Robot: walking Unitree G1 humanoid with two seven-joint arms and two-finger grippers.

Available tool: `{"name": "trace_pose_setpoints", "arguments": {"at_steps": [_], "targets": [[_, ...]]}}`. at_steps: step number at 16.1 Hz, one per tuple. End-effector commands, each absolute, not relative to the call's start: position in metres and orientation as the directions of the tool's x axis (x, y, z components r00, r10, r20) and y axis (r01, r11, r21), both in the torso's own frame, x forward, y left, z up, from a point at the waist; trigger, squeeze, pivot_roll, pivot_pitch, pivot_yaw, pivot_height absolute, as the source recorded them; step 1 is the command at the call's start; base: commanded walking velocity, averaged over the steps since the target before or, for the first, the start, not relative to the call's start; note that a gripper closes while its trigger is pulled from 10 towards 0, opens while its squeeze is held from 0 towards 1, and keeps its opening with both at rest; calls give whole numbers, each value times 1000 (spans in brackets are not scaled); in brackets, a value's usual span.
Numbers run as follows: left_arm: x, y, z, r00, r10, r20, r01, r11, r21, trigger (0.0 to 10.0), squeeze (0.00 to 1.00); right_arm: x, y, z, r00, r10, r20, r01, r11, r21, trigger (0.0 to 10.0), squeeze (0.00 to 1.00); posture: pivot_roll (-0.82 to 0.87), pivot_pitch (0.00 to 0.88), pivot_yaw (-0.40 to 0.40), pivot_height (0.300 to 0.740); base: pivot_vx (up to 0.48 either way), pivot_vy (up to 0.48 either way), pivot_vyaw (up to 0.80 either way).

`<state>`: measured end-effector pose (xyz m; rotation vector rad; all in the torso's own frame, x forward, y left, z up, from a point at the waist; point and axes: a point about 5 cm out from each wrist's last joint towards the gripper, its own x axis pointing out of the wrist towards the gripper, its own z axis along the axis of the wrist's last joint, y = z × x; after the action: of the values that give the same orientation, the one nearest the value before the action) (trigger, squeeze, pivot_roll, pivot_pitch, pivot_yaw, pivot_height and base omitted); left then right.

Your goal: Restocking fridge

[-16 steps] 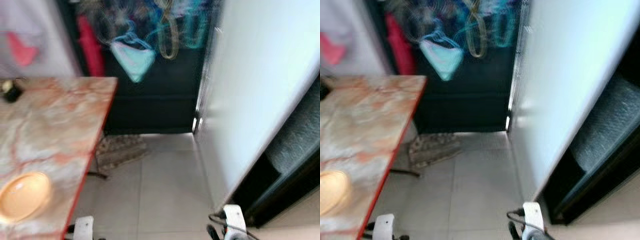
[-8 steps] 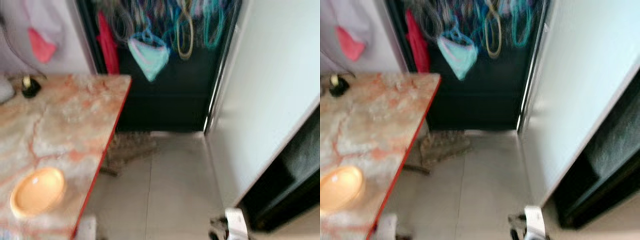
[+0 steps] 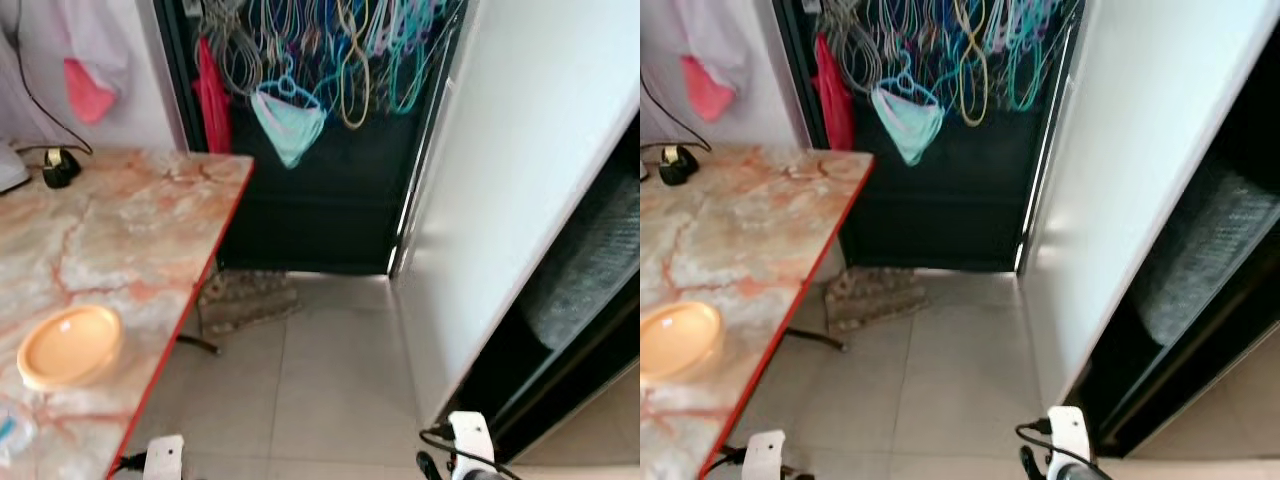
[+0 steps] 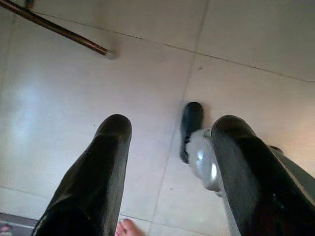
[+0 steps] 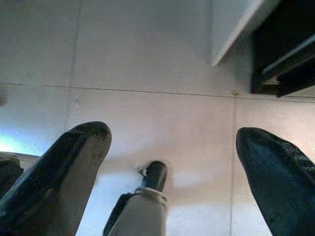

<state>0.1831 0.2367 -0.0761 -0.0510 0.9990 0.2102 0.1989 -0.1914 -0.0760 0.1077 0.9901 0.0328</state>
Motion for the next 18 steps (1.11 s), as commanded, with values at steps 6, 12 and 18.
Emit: {"name": "trace_pose_setpoints", "arguments": {"at_steps": [6, 12, 18], "targets": [[186, 234, -75, 524, 153, -838, -200, 978, 54, 10000, 0, 205, -191, -73, 559, 77, -826, 22, 994, 108, 10000, 0, 84, 0, -55, 740, 0, -46, 0], [185, 234, -76, 520, 153, -840, -195, 979, 58, 10000, 0, 205, -191, -73, 566, 76, -821, 11, 995, 99, 10000, 0, 78, 0, -50, 740, 0, 0, 533], [182, 235, -77, 512, 150, -846, -175, 982, 68, 10000, 0, 200, -190, -75, 557, 81, -827, 8, 995, 103, 10000, 0, 68, 0, -37, 740, 0, 0, 800]]}}
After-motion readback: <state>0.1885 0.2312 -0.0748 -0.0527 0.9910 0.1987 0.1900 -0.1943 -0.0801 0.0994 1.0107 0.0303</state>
